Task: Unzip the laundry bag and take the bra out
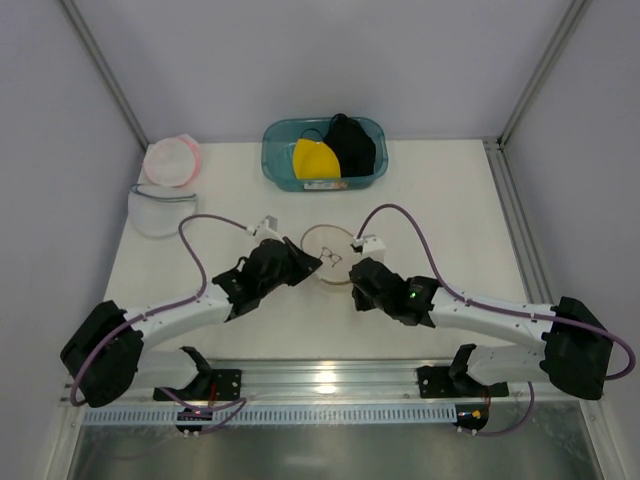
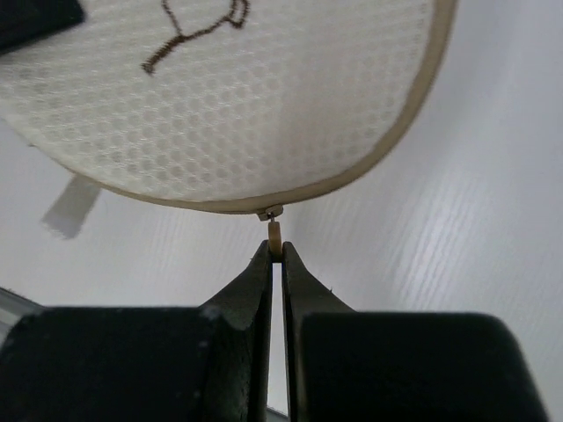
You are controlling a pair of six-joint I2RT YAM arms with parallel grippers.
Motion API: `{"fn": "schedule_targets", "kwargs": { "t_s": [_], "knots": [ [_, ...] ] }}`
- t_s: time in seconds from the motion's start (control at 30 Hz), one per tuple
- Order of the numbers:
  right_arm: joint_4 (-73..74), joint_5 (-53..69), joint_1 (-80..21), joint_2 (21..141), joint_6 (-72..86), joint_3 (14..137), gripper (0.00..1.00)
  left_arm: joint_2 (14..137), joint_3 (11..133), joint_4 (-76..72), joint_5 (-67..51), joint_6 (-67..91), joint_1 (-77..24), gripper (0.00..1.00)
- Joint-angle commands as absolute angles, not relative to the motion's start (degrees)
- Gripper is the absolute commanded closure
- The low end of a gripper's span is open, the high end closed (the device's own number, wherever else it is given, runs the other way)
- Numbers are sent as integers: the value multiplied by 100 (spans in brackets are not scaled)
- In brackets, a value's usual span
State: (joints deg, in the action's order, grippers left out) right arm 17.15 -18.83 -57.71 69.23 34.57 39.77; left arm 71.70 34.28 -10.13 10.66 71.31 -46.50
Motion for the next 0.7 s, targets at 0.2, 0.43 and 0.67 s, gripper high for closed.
{"fn": "schedule_targets", "kwargs": {
  "t_s": [0.2, 0.43, 0.67],
  "knots": [
    [3084, -3278, -5748, 6820, 3718, 4289, 96, 7294, 3954, 51, -333, 4952, -3710, 100],
    [2945, -3270, -5713, 6785, 3560, 4184, 96, 8523, 5366, 570, -2668, 3578, -3120, 100],
    [2567, -2734, -5713, 6575, 3401, 3991, 96, 10176, 6791, 299, -3068, 3207, -2980, 43]
  ]
}}
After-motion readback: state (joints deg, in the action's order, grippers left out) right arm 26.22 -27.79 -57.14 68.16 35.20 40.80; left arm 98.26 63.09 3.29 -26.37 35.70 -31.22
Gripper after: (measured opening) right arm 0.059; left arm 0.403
